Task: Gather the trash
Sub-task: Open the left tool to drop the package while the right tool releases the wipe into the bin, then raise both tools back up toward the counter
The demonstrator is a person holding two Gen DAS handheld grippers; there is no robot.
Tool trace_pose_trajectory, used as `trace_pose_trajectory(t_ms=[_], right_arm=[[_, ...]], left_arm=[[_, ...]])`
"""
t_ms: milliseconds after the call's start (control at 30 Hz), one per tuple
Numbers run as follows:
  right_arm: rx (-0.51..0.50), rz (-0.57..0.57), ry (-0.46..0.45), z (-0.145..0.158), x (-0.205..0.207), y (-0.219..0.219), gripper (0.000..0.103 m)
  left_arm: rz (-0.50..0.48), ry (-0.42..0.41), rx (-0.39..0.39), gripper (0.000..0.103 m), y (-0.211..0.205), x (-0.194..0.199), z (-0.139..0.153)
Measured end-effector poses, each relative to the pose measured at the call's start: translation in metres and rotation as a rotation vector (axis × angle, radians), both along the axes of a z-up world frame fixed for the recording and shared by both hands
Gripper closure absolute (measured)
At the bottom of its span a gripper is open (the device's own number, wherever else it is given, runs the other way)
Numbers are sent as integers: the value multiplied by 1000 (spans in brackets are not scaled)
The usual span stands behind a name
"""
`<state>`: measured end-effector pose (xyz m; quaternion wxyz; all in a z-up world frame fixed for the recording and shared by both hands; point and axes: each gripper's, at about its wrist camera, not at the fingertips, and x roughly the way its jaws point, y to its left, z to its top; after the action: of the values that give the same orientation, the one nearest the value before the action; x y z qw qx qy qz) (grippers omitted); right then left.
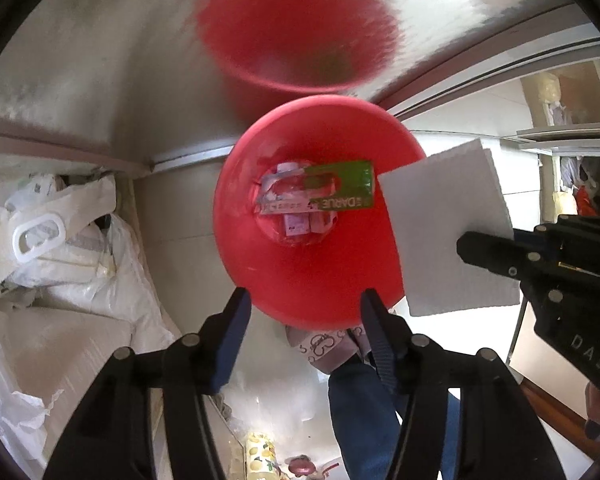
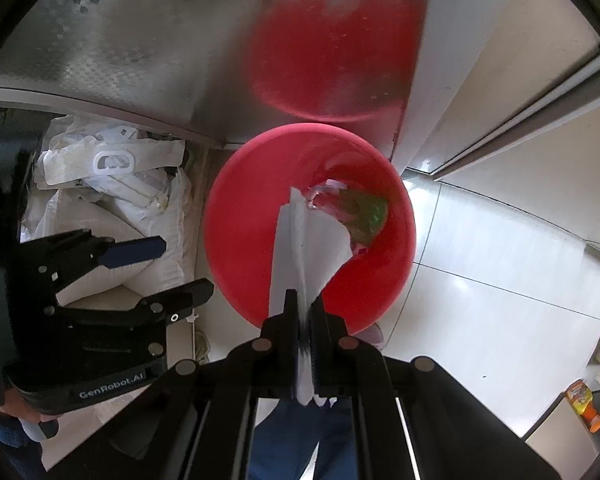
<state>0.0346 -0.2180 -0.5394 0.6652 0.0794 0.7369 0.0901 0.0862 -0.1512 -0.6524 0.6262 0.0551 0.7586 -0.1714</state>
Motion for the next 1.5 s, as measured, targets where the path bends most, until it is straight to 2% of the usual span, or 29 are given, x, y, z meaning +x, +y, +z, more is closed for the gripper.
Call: trace_pose_trajectory(t_ms=[133,200,300,333,367,400,433,500,600,867,933,1067,1167,1367,1500], right_arm=[[9,10,11,-5,3,4,99],[9,12,13,-8,4,7,99],[-15,30,4,-9,5,11,98],[-20,34,3,-10,4,13,92],[-21,34,6,-11,4,12,80],[-24,34,9,-12,3,11,74],[-26,34,10,-13,2,11,64],[-30,38,10,-12,0,11,60],[-76,45,18,-12,-3,10,41],[-102,58,-10,13,-8,9,38],[-100,77,-19,25,-9,10,38],[-108,117,-50,54,-11,14,38],[-110,150,-67,80,-13,17,38],[-112,203,-118,142,-24,23,38],[-114,236,-173,198,-33,29,38]], left_arm=[[10,28,-9,48,6,-1,-3],[11,16,-3,48,9,-3,-3],[31,1,-3,37,16,-6,-2],[39,2,-7,32,18,-6,-2],[46,1,-6,29,20,-7,-2],[49,-4,-4,25,22,-7,-1],[47,-9,-2,25,24,-8,0],[54,-15,2,24,25,-9,1],[62,-27,5,19,27,-10,5],[81,-69,25,12,31,-20,35],[104,-87,48,12,33,-21,49],[144,-117,26,12,37,-28,88],[171,-147,40,12,38,-31,121],[219,-216,9,12,40,-43,201],[238,-267,-1,12,42,-50,263]])
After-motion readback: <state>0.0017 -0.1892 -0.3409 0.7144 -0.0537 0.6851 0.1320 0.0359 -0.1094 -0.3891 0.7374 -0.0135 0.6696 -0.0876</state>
